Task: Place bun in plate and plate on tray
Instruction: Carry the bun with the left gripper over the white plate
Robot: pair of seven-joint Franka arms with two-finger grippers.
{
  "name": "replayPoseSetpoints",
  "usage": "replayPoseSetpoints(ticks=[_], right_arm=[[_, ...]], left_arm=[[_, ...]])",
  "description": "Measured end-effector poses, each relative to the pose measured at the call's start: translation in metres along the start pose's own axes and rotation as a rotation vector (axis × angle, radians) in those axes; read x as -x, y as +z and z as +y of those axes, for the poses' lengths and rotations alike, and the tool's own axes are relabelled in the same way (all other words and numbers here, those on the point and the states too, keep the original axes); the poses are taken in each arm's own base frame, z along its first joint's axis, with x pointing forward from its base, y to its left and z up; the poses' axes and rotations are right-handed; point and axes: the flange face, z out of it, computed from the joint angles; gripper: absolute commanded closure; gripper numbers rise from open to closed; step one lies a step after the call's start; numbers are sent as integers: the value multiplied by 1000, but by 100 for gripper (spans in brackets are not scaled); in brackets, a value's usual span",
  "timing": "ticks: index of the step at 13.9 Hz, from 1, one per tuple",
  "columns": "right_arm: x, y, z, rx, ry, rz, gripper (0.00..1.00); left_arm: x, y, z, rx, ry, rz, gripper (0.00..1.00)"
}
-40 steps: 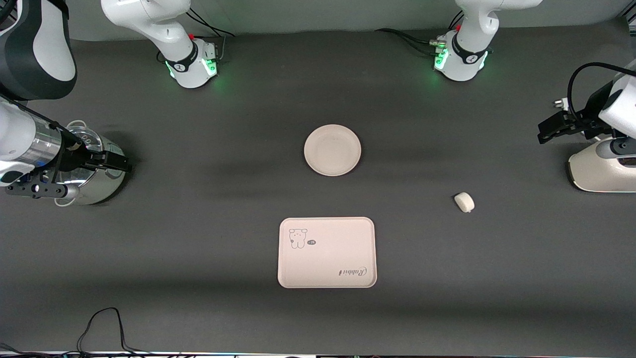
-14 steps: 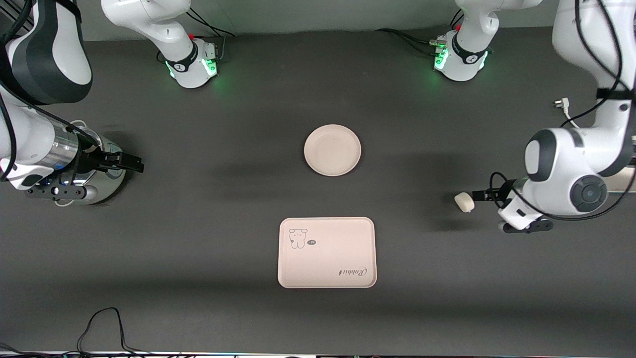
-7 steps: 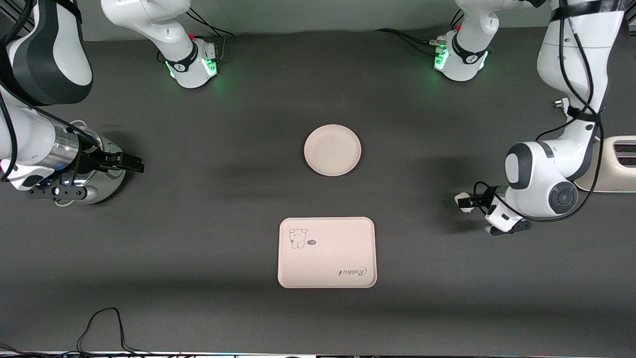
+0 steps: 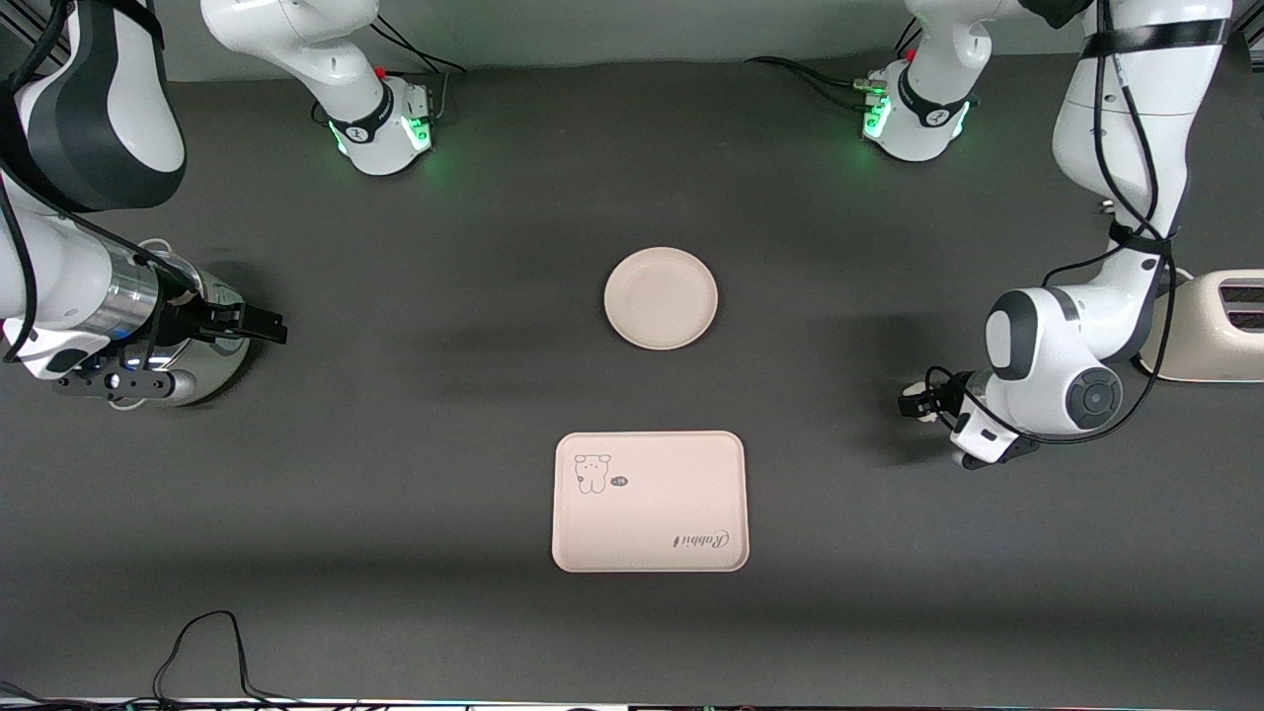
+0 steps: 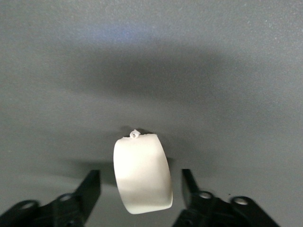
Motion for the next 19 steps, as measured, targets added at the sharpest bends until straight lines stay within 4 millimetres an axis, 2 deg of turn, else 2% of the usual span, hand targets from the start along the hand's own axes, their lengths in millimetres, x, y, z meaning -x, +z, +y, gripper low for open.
replayPoseSetpoints(ticks=[1, 4, 6, 7, 9, 11, 13, 15, 17, 19], right_arm=[[0, 0, 0, 0, 0, -1, 0], [-1, 3, 0, 2, 0, -5, 0], [-2, 4, 0, 2, 1, -8, 0], [-2, 5, 0, 3, 1, -8, 0], [-3, 5, 0, 3, 1, -9, 0], [-3, 6, -1, 3, 1, -11, 0], [-4, 8, -1, 4, 1, -13, 0], [-4, 9, -1, 5, 0, -16, 0], [-4, 10, -3, 5, -2, -16, 0], [-4, 10, -8, 6, -11, -17, 0]], left_arm=[[0, -1, 0, 0, 0, 1, 75], [-2, -6, 0, 3, 0, 10, 74], [-1, -22, 2, 8, 3, 21, 74], [2, -37, 2, 11, 5, 20, 74], [17, -86, 0, 15, 8, 3, 74], [45, -151, -9, 12, 12, -6, 74], [85, -222, -22, -23, 29, 21, 74], [132, -280, -30, -51, 46, 58, 74], [173, -320, -34, -50, 60, 97, 72], [200, -342, -33, -45, 74, 127, 72]])
